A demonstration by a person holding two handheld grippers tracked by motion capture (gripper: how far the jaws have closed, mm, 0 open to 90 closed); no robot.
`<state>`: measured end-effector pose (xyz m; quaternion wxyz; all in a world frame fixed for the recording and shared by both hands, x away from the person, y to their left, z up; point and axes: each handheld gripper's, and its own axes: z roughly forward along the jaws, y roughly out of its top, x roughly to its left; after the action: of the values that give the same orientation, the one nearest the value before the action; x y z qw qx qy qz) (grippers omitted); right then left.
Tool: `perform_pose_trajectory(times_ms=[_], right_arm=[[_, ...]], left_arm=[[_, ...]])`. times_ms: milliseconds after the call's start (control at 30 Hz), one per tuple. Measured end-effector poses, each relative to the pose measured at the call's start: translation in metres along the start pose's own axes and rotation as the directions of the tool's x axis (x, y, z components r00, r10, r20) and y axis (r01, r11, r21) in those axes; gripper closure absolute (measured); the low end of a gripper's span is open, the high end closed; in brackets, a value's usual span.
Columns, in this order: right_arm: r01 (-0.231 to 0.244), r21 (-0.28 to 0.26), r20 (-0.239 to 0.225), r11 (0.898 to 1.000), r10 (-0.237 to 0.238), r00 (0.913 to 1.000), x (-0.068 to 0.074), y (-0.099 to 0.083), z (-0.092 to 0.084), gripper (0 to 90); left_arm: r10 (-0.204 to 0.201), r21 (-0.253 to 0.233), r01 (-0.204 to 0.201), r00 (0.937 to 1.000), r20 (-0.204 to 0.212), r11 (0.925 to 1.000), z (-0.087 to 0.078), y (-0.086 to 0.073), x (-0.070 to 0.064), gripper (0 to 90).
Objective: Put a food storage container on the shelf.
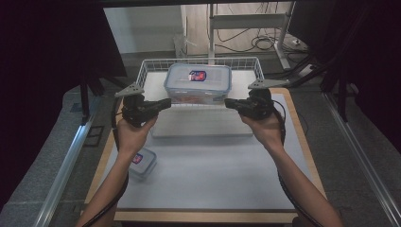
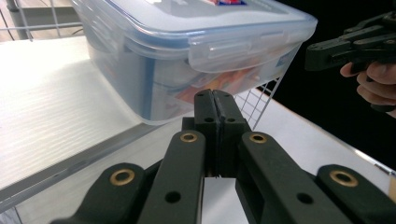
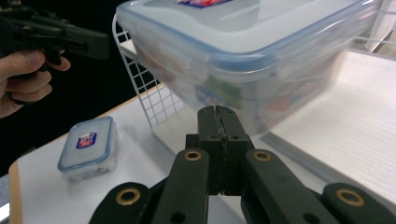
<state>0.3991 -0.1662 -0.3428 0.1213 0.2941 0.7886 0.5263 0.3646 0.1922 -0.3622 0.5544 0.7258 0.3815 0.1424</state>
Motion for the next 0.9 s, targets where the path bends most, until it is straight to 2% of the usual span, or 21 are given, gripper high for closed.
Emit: perform_pose_trajectory(times_ms=[233, 433, 600, 900], right_arm=[[-0.007, 0.001, 0.002, 1.000, 0.007, 1.0000, -0.002, 0.003, 0.011, 89.9], [0.004, 0.008, 0.049, 1.000, -0.004, 0.9988, -0.007, 0.005, 0.016, 89.9], [-0.013, 0.008, 0.062, 1.000, 0.013, 0.9980, -0.014, 0.008, 0.019, 89.9], [-0.030, 0.013, 0.080, 0.999, 0.029, 0.9964, -0.020, 0.010, 0.026, 89.9]], left_arm=[[0.005, 0.019, -0.004, 0.9989, -0.046, 0.9998, 0.013, 0.007, 0.001, 89.6], [0.000, 0.036, 0.002, 0.9979, -0.065, 0.9994, 0.023, 0.012, 0.004, 89.6], [0.003, 0.037, 0.000, 0.9970, -0.077, 0.9993, 0.025, 0.017, 0.007, 89.6], [-0.025, 0.045, 0.029, 0.9952, -0.095, 0.9985, 0.028, 0.020, 0.016, 89.5]])
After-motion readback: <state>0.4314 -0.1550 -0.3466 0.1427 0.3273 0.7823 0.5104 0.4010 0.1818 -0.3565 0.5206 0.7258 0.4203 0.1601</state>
